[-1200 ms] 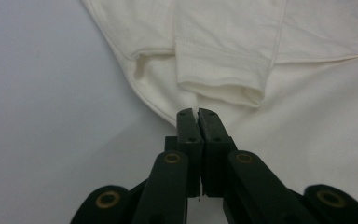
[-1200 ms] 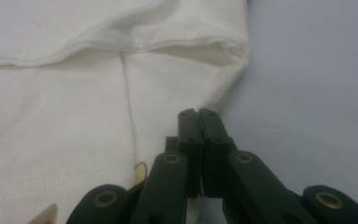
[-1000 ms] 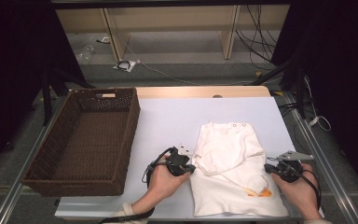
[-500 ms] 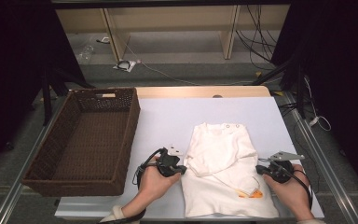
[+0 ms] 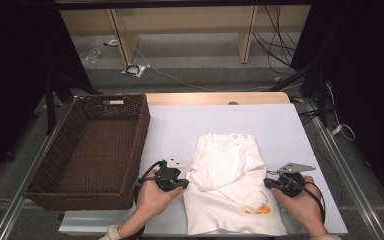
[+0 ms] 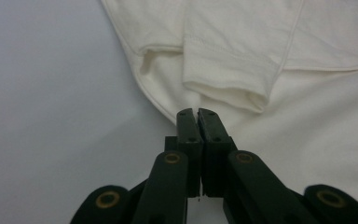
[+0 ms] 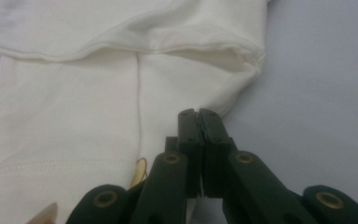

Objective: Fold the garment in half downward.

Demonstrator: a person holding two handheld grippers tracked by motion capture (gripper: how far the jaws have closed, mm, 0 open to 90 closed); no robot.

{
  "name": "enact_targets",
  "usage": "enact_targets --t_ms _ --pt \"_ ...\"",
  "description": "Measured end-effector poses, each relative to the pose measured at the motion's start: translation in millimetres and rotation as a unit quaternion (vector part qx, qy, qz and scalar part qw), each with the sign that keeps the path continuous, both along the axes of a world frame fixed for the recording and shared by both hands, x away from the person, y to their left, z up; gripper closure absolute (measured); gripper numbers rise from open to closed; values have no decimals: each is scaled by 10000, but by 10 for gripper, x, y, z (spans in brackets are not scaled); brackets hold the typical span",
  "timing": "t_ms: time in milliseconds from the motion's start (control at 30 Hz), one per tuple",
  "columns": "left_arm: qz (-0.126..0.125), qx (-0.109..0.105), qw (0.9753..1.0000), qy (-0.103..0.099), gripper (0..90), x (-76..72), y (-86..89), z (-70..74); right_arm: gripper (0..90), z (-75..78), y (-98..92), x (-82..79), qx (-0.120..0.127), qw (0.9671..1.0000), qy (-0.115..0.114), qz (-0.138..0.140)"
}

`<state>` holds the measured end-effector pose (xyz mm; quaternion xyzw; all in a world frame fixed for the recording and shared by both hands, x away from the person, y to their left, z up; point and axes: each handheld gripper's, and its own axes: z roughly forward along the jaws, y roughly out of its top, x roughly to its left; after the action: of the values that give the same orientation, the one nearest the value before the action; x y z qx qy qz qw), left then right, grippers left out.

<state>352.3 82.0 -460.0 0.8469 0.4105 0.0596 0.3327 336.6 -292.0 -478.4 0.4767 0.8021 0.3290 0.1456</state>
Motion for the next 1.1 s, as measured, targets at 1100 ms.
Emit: enact_targets --t_ms 1100 --pt "306 265 9992 57 875 -121 391 59 888 -4 412 -23 54 9986 40 523"
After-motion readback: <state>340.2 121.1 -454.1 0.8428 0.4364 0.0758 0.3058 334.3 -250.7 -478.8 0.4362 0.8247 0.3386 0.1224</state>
